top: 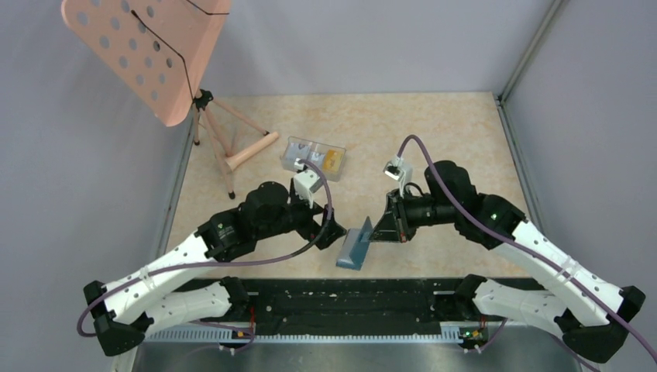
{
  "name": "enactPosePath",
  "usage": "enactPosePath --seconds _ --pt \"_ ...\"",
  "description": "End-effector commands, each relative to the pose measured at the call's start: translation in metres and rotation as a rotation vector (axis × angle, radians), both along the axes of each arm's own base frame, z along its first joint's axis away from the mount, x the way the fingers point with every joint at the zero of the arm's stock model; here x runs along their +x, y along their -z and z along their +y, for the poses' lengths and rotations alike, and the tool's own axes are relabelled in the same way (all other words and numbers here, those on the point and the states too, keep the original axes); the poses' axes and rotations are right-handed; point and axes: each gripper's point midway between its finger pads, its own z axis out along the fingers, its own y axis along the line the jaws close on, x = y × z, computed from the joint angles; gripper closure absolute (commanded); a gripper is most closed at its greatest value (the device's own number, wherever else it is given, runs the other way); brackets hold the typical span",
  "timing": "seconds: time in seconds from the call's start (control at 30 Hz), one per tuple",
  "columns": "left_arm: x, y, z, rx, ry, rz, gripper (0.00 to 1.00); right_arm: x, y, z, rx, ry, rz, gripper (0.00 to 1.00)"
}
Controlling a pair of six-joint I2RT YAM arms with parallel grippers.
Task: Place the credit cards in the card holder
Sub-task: Open the card holder at the center of the board.
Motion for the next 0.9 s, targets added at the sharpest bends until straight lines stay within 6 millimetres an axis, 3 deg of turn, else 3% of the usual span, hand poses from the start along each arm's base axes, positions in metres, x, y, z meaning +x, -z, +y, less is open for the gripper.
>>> enactPosePath --seconds 0.0,0.3,0.47,0.87 --pt "-0.015 -0.005 -0.015 -0.033 0.287 -0.141 0.01 -0.024 -0.036 0.006 0.103 -0.184 -0.036 1.0" --pt "-0.039 -0.023 -0.049 -0.209 0.592 -0.231 0.01 -0.042 -0.056 0.016 0.213 -0.299 0.019 1.0" --pt "-0.05 -0.038 -0.066 -0.321 0.71 -0.249 0.02 -0.045 -0.053 0.019 0.218 -0.329 0.052 1.0" --pt "-0.062 -0.051 -0.066 -0.372 0.769 -0.232 0.02 -0.039 -0.05 0.016 0.231 -0.318 0.051 1.0"
